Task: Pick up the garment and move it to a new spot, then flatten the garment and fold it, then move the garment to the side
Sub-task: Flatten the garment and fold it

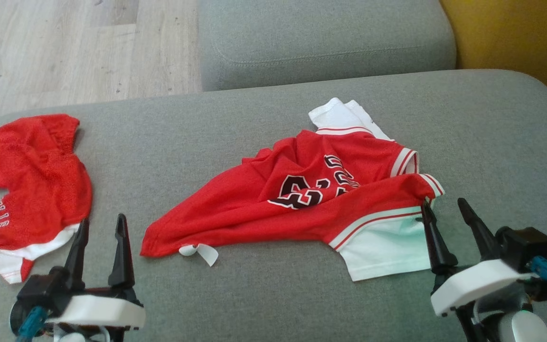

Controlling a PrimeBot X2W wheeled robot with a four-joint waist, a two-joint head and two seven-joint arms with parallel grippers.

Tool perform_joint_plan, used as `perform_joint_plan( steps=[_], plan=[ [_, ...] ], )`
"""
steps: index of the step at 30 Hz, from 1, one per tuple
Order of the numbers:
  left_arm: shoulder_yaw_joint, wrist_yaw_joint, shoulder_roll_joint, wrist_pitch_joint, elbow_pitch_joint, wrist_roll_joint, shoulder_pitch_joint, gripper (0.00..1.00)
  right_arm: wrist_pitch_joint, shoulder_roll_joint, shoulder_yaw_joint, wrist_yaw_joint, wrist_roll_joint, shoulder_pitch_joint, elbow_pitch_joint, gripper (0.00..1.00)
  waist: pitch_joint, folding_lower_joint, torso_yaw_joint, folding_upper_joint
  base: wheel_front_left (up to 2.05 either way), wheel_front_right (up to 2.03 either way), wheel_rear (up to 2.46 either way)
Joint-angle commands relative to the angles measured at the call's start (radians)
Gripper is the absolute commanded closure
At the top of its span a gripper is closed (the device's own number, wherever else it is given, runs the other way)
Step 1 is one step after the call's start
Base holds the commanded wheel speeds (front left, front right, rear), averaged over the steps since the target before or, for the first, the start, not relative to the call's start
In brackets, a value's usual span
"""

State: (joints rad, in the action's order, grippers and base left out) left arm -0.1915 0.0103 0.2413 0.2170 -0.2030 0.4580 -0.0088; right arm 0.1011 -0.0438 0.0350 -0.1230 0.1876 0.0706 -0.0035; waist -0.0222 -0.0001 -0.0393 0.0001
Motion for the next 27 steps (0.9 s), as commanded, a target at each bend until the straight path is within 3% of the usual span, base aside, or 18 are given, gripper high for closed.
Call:
perform_joint_plan(
  steps=[1, 13, 19, 27],
  plan=[
    [0.036, 0.009, 0.023, -0.003, 0.043, 0.002, -0.025, 0.00, 0.001, -0.011, 0.030, -0.008, -0.005, -0.032, -0.033, 0.00, 0.000, 0.0001, 0.001, -0.0001, 0.00, 0.00, 0.00],
    [-0.009, 0.018, 0.009, -0.037, 0.039, -0.007, -0.023, 0.00, 0.009, -0.010, 0.044, -0.008, 0.001, -0.030, -0.035, 0.00, 0.022, 0.0001, -0.004, -0.0001, 0.00, 0.00, 0.00],
    [-0.049, 0.014, -0.021, -0.069, -0.050, -0.011, -0.074, 0.00, 0.013, -0.010, 0.047, -0.008, 0.001, -0.039, -0.035, 0.00, 0.055, 0.0001, -0.010, -0.0001, 0.00, 0.00, 0.00],
    [-0.046, 0.060, -0.051, -0.090, -0.275, -0.016, -0.188, 0.00, 0.007, -0.008, 0.068, -0.008, 0.007, -0.072, -0.024, 0.00, 0.118, 0.0001, -0.037, -0.0001, 0.00, 0.00, 0.00]
  ],
)
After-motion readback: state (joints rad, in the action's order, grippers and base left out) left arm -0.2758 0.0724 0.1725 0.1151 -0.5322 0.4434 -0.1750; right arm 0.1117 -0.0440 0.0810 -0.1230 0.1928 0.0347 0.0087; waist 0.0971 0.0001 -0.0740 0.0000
